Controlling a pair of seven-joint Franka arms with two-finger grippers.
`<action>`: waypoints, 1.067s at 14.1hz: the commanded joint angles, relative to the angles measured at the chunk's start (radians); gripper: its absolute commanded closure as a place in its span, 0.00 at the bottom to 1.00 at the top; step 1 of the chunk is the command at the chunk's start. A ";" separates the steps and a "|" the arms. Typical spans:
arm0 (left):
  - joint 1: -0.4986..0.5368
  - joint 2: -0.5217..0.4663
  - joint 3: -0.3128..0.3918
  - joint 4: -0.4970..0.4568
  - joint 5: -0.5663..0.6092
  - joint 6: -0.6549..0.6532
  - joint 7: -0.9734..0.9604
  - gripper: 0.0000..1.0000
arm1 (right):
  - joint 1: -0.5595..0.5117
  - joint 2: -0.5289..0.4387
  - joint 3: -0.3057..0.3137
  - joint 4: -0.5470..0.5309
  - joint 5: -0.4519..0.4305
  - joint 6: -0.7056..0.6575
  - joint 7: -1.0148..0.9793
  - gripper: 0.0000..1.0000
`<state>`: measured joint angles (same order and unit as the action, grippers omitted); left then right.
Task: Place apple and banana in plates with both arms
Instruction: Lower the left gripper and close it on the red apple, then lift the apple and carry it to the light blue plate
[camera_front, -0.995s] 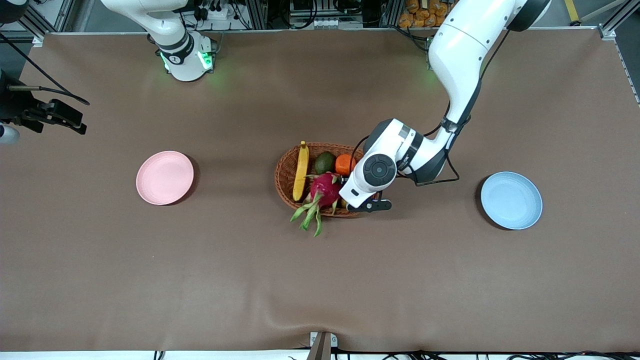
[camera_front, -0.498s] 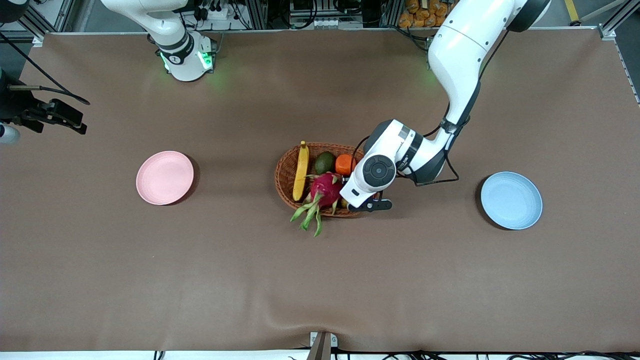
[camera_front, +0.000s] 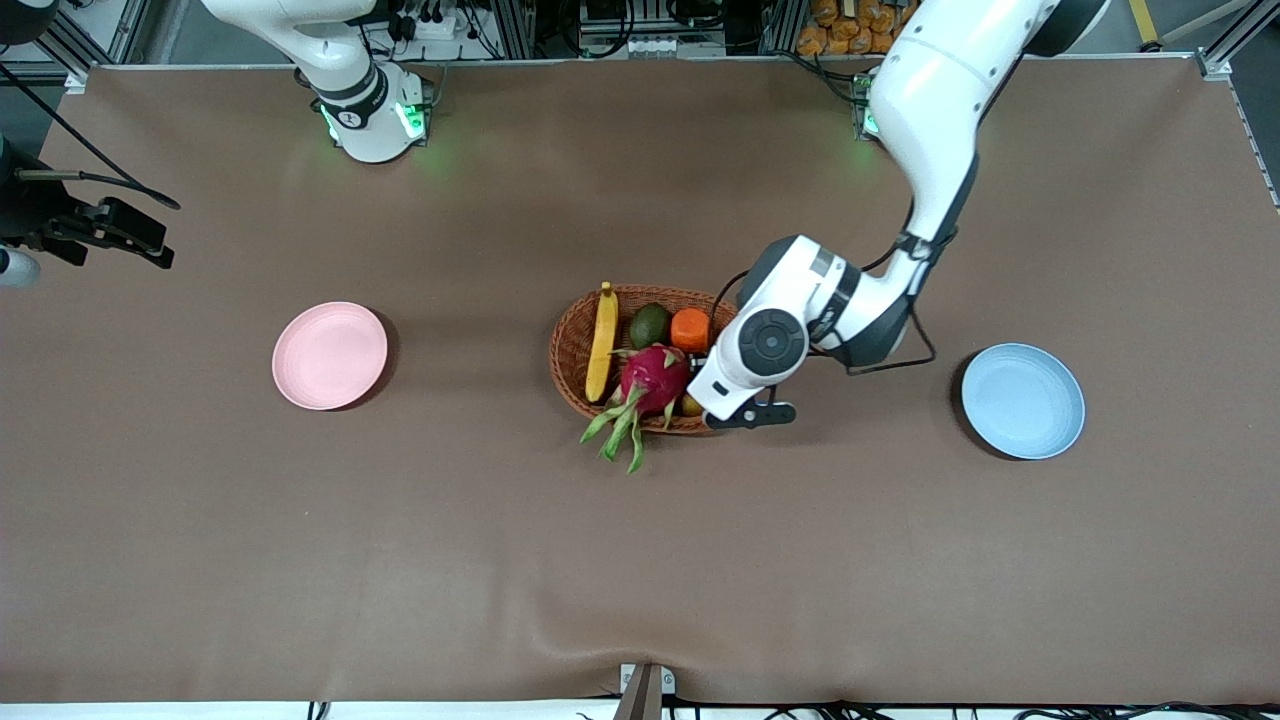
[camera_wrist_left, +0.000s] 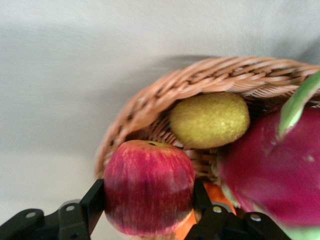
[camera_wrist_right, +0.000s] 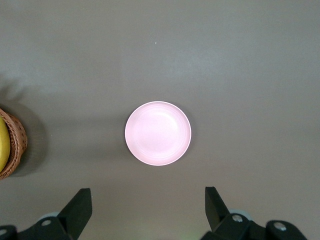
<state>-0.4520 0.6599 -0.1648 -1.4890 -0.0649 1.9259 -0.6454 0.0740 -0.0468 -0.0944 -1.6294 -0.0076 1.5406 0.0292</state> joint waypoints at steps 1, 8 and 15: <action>0.030 -0.091 0.001 0.000 0.019 -0.068 -0.003 0.65 | -0.010 -0.011 0.001 0.003 -0.009 -0.011 -0.009 0.00; 0.278 -0.168 0.001 -0.011 0.040 -0.137 0.372 0.65 | -0.002 -0.011 0.001 0.005 -0.009 -0.010 -0.008 0.00; 0.429 -0.164 -0.001 -0.086 0.221 -0.099 0.585 0.65 | -0.005 -0.011 0.001 0.003 -0.008 -0.013 -0.008 0.00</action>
<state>-0.0832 0.5168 -0.1491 -1.5255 0.1290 1.8020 -0.1390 0.0740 -0.0468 -0.0972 -1.6280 -0.0076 1.5403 0.0292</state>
